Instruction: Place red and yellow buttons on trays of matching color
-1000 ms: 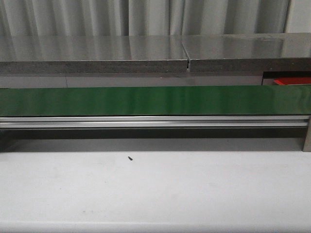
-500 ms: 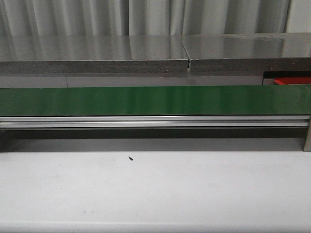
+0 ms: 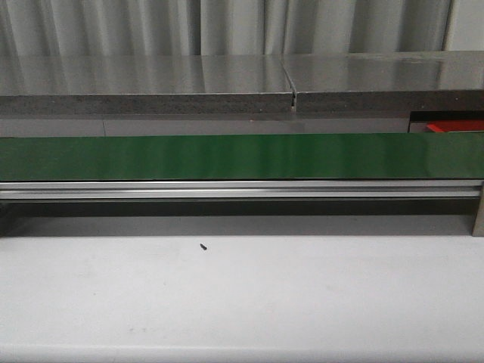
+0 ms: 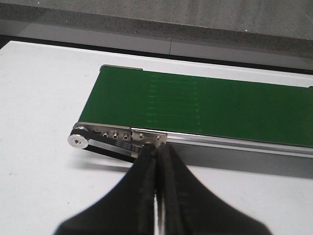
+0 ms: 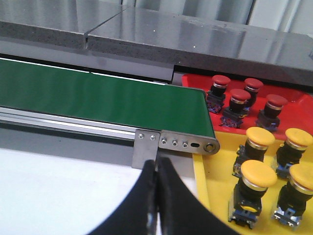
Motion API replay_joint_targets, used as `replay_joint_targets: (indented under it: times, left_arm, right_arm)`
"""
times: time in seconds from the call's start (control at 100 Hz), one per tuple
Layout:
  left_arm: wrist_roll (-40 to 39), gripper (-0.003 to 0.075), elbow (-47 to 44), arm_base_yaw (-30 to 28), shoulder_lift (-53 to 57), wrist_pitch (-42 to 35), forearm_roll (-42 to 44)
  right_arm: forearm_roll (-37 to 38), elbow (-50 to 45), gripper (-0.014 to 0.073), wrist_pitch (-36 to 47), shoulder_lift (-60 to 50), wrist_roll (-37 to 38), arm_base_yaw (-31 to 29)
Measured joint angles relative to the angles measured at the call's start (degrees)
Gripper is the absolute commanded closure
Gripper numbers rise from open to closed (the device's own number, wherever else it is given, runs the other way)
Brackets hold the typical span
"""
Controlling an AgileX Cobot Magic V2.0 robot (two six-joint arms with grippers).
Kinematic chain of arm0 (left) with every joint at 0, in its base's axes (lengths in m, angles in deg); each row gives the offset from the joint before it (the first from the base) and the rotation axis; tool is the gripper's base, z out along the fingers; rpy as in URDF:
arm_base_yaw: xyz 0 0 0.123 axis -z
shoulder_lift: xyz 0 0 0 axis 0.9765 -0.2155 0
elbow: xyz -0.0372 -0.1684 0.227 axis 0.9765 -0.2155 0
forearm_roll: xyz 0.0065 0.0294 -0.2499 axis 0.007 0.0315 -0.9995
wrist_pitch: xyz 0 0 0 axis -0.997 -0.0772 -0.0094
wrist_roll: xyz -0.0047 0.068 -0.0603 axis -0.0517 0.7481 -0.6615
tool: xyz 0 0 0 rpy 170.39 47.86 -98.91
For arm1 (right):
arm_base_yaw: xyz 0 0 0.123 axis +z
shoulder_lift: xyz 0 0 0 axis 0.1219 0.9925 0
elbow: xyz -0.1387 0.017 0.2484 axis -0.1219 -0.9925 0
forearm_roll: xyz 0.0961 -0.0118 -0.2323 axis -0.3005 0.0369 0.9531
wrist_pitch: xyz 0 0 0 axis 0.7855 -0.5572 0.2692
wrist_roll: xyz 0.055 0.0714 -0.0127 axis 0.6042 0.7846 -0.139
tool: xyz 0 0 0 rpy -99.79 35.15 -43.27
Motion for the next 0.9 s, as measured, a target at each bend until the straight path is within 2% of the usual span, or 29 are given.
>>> replay_joint_targets:
  times: [0.24,0.56,0.79,0.9]
  left_arm:
    - [0.00,0.0739,-0.83,0.00,0.50,-1.16,1.50]
    - [-2.68,0.0739,-10.89,2.78,9.45,-19.19,12.54]
    - [-4.57,0.0739,-19.09,5.02,16.89,-20.48,15.18]
    - [-4.67,0.0739,-20.17,5.02,21.01,-19.71,15.18]
  right_arm:
    - [0.09,0.00,0.0661,0.00,-0.04,0.00,0.00]
    - [0.09,0.00,0.0661,0.00,-0.04,0.00,0.00]
    - [0.09,0.00,0.0661,0.00,-0.04,0.00,0.00]
    - [0.09,0.00,0.0661,0.00,-0.04,0.00,0.00]
